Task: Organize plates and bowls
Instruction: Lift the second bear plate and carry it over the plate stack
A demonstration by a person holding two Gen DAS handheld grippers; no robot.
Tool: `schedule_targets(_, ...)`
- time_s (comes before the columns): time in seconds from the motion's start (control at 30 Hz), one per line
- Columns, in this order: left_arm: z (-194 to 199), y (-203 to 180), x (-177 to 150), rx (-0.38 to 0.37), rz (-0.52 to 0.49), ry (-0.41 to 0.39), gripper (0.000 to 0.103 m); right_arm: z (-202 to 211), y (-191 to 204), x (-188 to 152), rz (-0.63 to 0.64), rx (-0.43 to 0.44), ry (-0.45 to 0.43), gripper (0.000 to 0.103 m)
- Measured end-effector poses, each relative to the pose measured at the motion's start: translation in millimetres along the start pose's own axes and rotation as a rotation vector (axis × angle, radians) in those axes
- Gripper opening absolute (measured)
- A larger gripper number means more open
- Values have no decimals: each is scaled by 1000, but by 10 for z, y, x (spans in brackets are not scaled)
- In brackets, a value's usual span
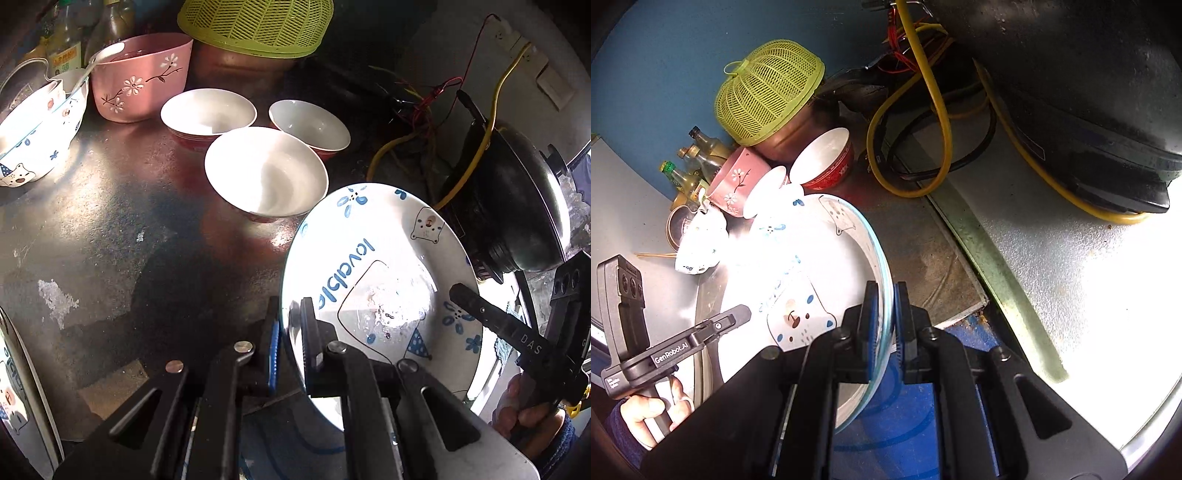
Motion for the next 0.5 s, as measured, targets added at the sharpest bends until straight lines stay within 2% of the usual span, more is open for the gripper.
schedule_targets(0.23, 360, 254, -180, 56, 51, -44, 7, -45, 391, -117, 79, 48, 30, 9)
schedule_targets(0.5, 815, 764, -510, 136, 161, -95, 7, -200, 951, -331, 191, 121, 91, 9)
Point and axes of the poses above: each gripper's, at about its wrist camera, not at the fingertips, and z roughly against the way its jaws point, y to its left, x to its top, the point moved 4 cm from there along -z, roughly the way its jaws point, and after that the axes turned 9 degrees about -z, right-handed, at the moved point
